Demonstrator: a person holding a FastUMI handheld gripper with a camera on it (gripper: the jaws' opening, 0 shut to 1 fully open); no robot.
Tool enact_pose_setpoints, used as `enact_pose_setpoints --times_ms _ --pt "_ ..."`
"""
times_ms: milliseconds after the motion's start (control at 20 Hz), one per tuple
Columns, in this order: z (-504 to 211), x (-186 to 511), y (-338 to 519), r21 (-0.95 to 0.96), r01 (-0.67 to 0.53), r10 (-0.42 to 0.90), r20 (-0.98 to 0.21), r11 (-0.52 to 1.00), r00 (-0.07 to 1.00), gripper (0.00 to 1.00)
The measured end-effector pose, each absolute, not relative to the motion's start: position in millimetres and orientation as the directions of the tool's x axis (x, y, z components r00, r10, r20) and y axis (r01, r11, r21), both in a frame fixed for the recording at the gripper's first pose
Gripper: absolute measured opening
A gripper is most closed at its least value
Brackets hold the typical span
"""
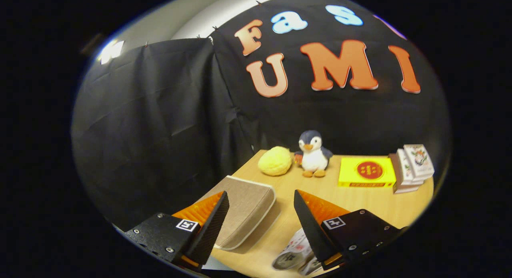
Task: Open the storage box then place both shoes into the box .Put the left shoe in first, then the right shoe, with the right side of both shoes facing outward in a uniform manner.
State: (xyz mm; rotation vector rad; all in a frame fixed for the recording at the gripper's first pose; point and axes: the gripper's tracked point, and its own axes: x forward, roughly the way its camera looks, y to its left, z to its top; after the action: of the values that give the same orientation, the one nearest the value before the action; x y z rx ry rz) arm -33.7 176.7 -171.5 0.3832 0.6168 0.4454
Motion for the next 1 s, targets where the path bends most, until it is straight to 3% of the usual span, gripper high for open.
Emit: enact_pose_setpoints --times_ms 350,700,1000 --pt "-225.9 -59.8 220.1 0.750 -0.113 0.685 -0.517 0.652 0.513 0.97" --pt "-268.8 -80.5 245.7 0.789 -0.073 0.751 -0.546 0.610 0.372 0.97" --pt "-289.7 -80.6 262.6 0.853 -0.022 0.813 -0.490 0.522 0.314 0.97"
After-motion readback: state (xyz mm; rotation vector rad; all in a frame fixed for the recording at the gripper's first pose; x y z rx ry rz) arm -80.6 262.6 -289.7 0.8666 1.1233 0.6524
